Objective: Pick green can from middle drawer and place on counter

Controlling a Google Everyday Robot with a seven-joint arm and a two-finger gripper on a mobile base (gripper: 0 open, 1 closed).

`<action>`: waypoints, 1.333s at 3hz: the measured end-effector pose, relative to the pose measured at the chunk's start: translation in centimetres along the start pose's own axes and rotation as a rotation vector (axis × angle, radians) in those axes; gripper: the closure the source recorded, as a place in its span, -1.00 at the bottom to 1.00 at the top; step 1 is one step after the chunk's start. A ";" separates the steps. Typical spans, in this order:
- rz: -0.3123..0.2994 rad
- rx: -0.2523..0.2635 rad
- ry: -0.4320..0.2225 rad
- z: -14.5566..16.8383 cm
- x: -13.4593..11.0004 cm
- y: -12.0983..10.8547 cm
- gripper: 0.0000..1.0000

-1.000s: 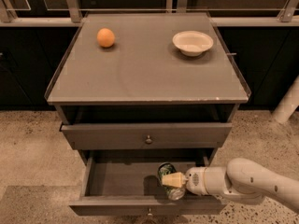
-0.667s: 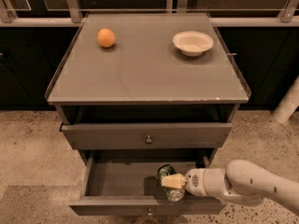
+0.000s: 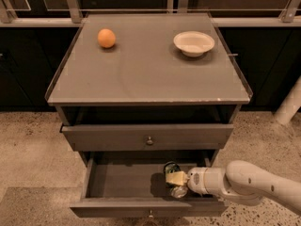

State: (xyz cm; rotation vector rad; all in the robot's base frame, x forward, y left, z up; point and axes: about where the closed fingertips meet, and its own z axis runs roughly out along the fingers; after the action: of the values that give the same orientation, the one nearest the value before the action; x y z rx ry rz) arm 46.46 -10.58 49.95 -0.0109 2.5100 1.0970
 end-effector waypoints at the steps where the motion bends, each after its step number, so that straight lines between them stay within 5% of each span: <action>1: 0.008 0.038 -0.019 1.4 -2.0 -2.5 1.00; 4: 0.054 0.108 0.024 5.2 -2.6 -8.3 1.00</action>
Offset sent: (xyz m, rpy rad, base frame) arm 0.0728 -0.0274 -0.0578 -0.1049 0.0132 -0.0570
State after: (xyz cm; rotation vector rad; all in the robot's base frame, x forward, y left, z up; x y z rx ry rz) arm 52.08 -13.02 41.88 0.0745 2.6016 0.9866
